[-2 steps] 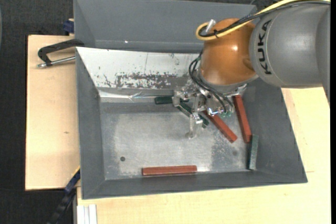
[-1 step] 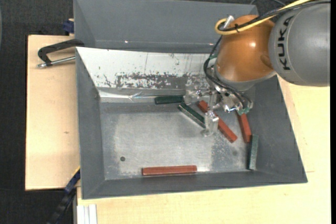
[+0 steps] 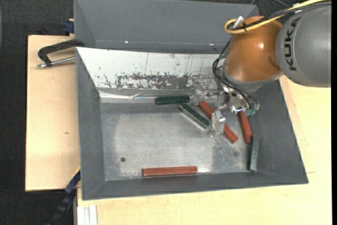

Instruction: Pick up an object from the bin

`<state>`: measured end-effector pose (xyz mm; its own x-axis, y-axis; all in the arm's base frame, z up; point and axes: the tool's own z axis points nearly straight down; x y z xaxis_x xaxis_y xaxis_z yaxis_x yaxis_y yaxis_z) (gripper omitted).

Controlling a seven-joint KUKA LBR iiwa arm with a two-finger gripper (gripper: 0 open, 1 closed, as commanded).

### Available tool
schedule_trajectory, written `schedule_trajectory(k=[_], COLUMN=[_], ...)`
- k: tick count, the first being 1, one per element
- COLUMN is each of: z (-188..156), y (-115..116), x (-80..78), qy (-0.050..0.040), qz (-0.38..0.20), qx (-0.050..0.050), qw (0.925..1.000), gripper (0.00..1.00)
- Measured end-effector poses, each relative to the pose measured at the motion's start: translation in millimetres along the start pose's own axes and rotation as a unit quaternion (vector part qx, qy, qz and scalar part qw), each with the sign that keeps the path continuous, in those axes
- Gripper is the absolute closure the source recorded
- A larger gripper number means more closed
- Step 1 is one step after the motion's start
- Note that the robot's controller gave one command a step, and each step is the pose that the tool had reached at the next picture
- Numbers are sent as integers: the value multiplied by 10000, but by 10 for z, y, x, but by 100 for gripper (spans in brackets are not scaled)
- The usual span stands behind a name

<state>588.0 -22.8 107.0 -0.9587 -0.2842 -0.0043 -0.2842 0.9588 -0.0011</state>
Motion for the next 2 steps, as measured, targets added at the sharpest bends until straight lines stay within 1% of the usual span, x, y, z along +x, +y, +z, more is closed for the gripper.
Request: schedule_trajectory(k=[1, 2], z=[34, 146], y=[7, 17], x=[3, 21], qy=[-10, 14], qz=[213, 423], qx=[-2, -12], qw=[9998, 9991], gripper=[0, 0])
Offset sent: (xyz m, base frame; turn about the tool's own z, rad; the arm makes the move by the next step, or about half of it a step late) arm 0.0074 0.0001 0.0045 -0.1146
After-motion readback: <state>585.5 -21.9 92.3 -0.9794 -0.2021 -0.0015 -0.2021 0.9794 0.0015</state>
